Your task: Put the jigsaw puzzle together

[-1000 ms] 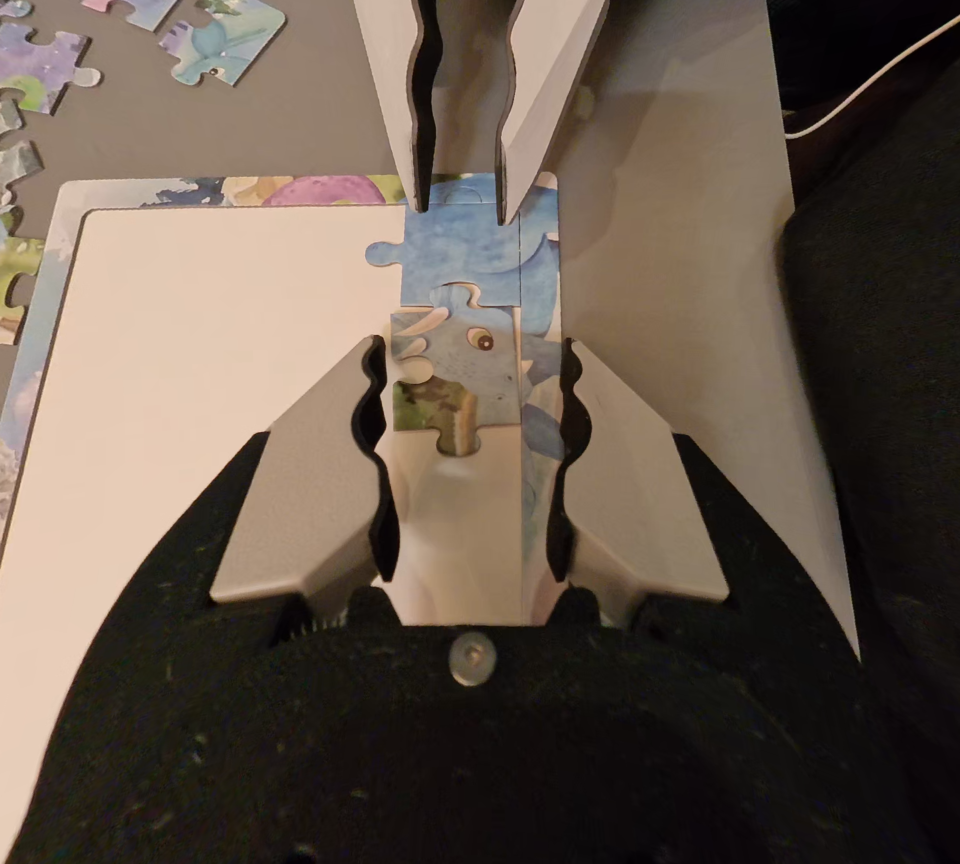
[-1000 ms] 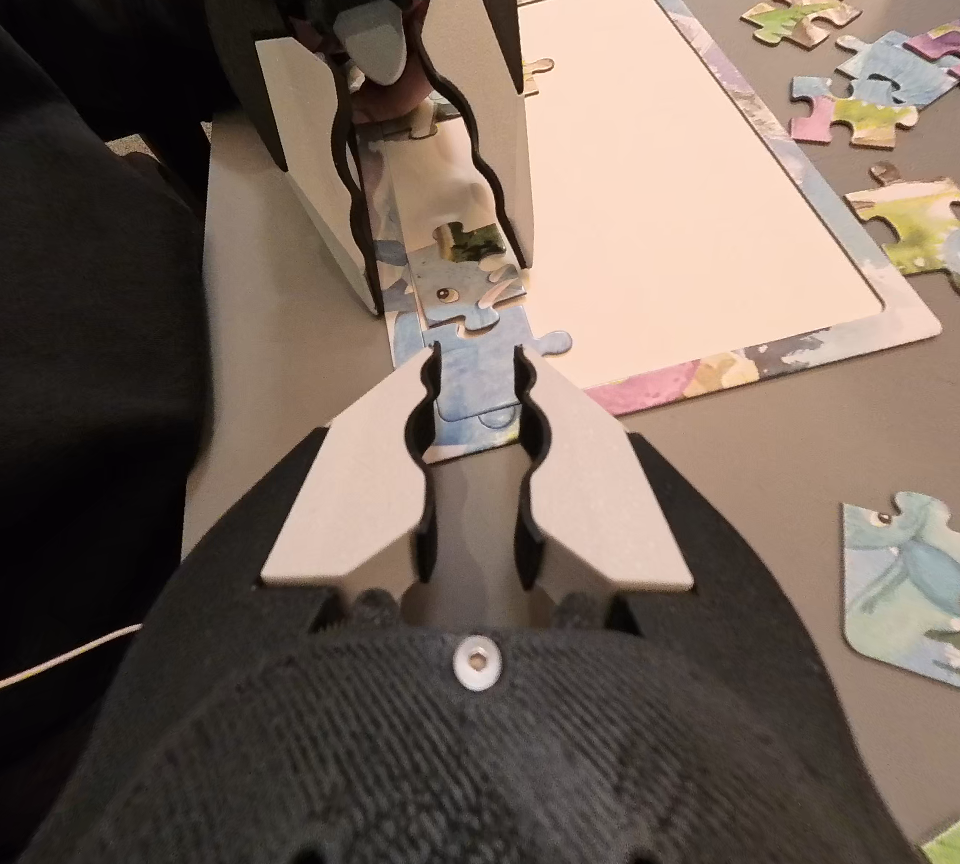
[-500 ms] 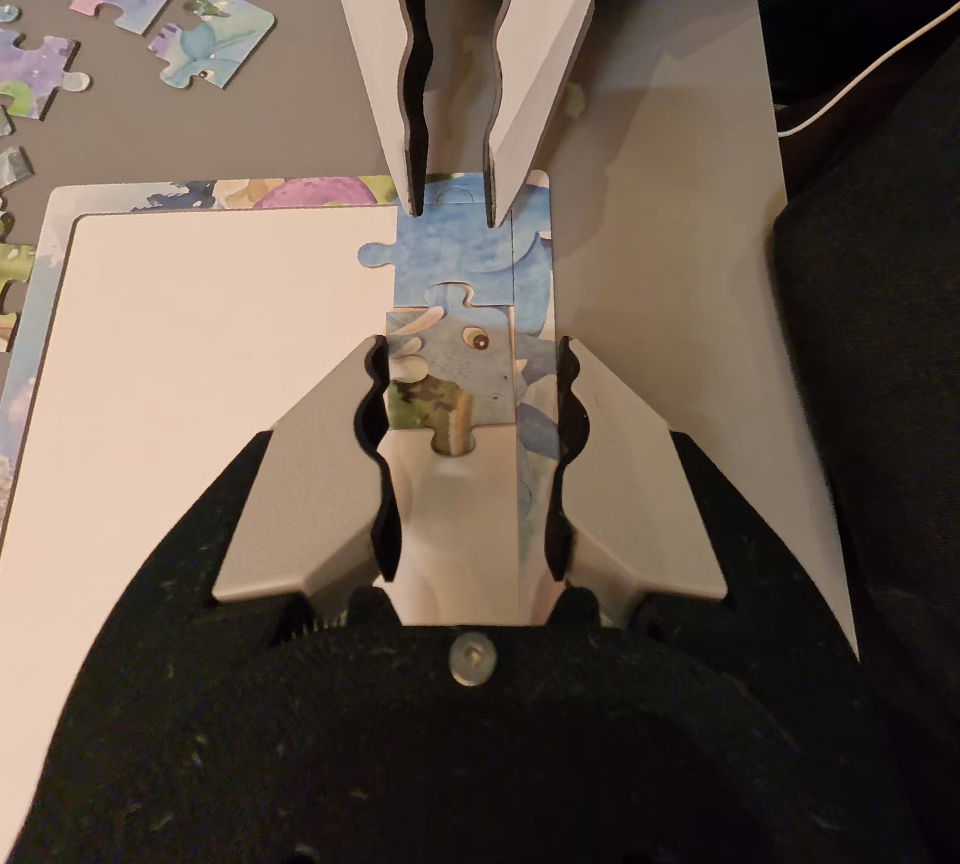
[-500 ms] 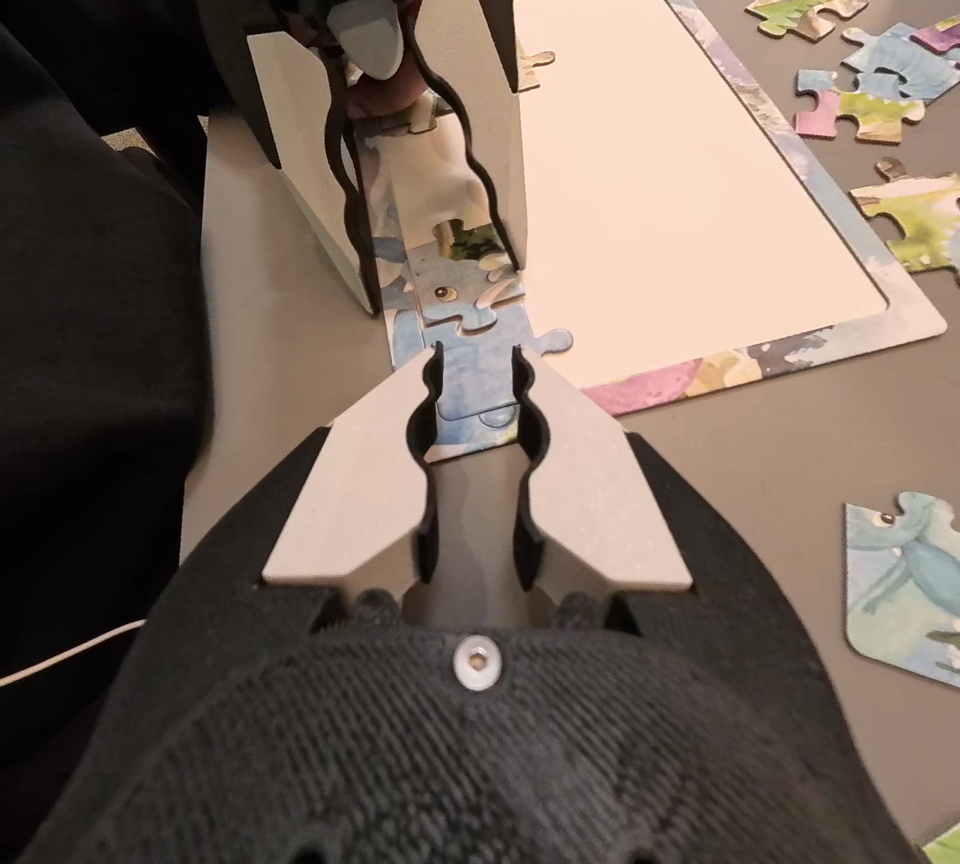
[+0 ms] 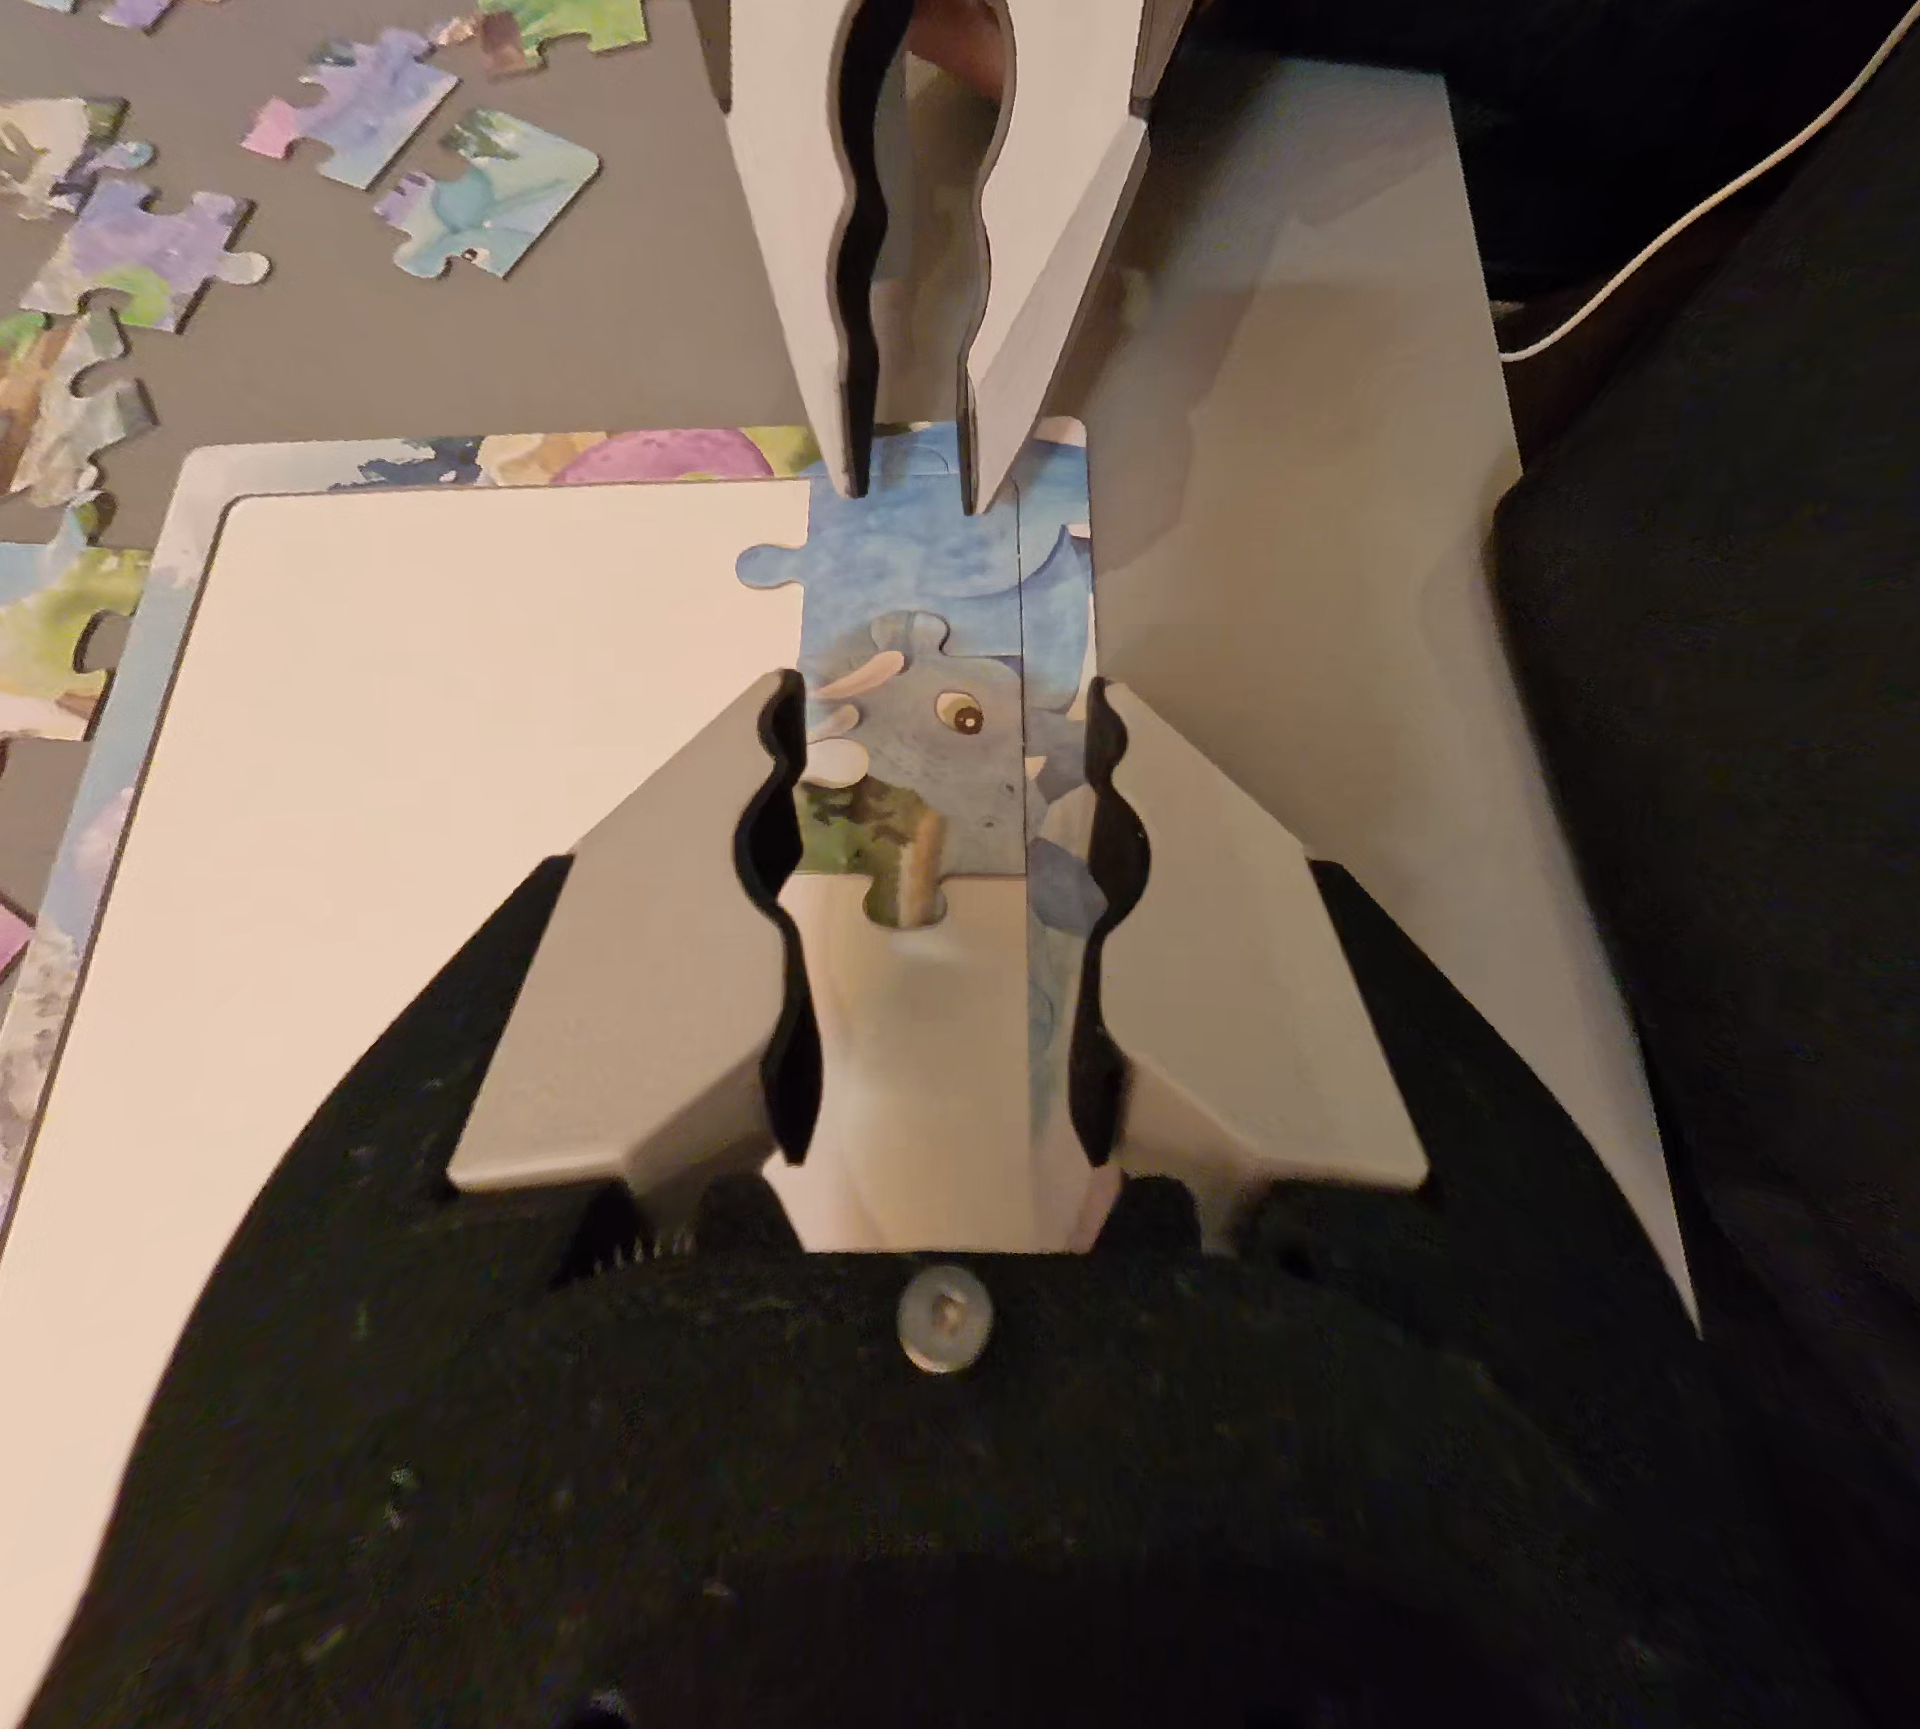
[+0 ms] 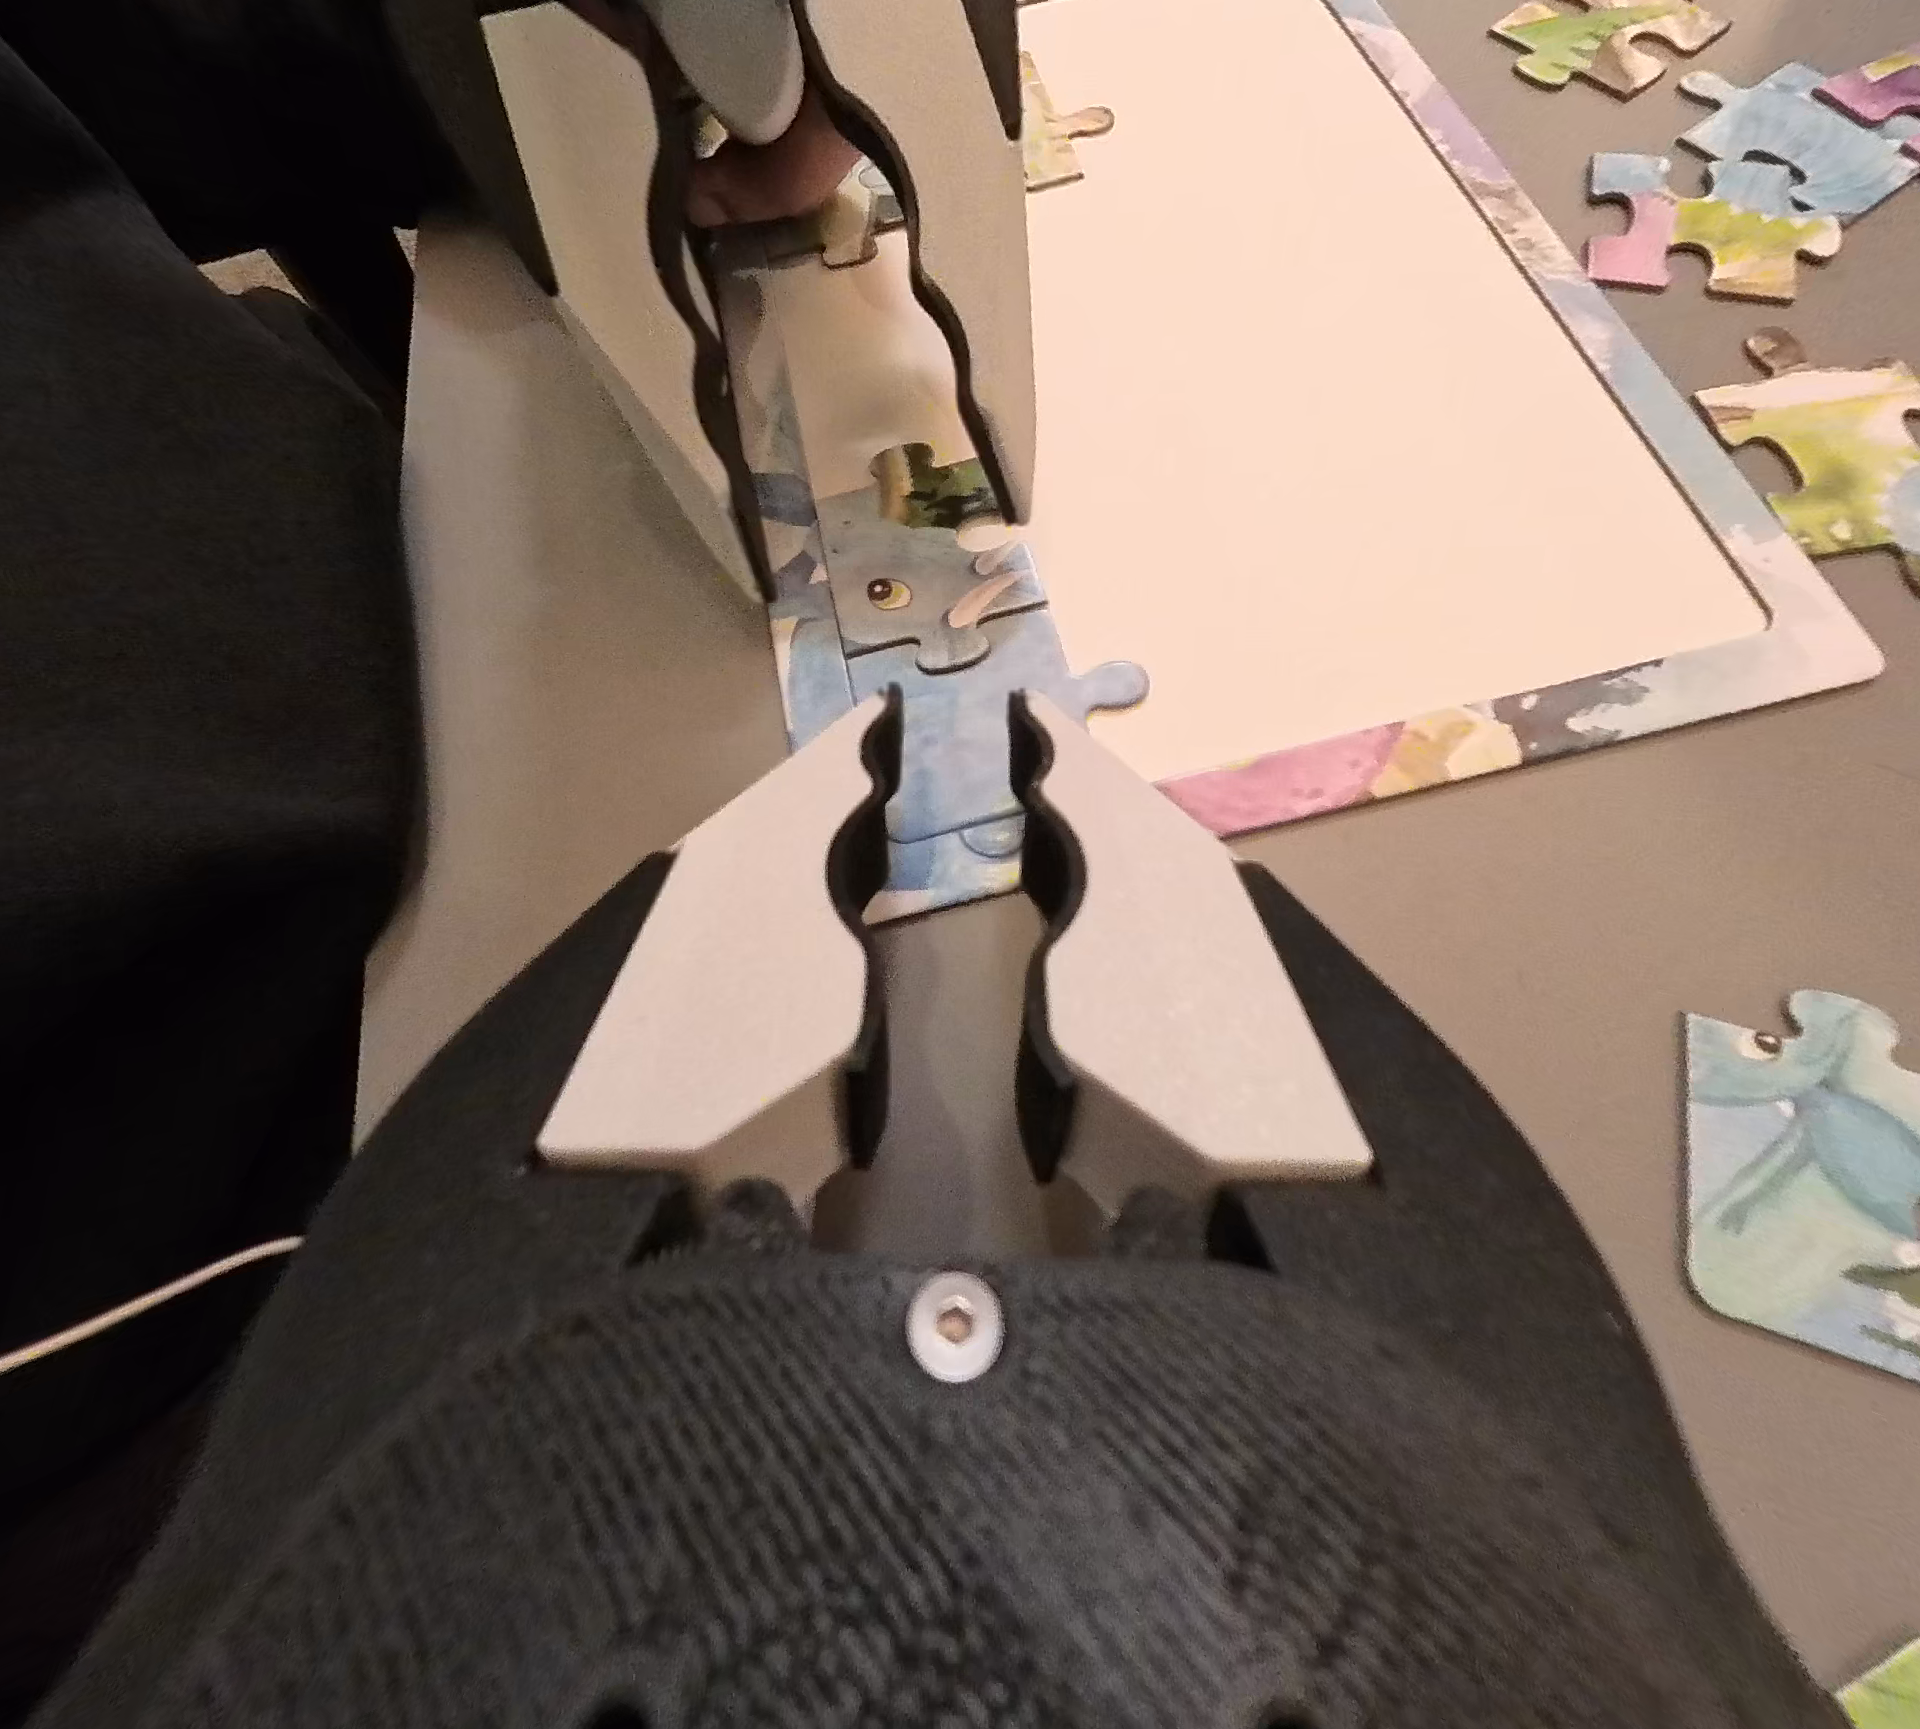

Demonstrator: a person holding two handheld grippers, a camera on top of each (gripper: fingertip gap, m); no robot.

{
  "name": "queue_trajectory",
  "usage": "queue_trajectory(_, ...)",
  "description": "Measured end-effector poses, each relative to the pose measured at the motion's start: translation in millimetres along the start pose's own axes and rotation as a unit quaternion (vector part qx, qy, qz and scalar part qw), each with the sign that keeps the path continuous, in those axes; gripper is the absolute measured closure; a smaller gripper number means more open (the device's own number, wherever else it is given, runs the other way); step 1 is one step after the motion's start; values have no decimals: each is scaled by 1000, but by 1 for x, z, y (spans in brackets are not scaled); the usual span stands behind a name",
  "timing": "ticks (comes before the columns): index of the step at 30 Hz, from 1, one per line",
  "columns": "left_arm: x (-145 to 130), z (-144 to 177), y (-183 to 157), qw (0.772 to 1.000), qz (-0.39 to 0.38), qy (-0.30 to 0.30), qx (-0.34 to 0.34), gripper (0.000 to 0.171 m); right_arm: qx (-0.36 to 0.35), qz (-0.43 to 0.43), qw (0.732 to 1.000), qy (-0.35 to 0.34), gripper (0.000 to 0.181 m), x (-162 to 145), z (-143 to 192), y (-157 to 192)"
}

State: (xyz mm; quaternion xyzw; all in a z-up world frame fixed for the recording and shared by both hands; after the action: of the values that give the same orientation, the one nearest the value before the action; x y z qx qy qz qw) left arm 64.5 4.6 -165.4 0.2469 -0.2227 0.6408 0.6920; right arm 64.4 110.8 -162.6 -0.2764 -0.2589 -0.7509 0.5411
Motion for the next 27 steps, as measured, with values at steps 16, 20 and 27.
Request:
queue_trajectory(16,-6,2,15,999,35,9,31,162,-29,8,999,20,181,12,-19,4)
queue_trajectory(20,-8,-1,13,999,27,23,29,164,-30,10,999,37,181,10,-23,4)
queue_trajectory(27,-8,-3,10,999,19,34,22,169,-26,6,999,45,181,10,-25,4)
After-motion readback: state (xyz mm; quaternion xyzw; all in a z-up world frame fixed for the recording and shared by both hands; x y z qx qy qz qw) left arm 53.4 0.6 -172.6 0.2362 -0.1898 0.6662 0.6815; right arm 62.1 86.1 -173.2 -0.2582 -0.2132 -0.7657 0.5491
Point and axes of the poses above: each gripper's, where its closed fingertips meet, z back along the fingers, x out of its top, y = z × x across the jaws, the point moved 5 cm from there along z, back along the fingers, and after that the axes turned 11 degrees about y, right-handed, at the moved point
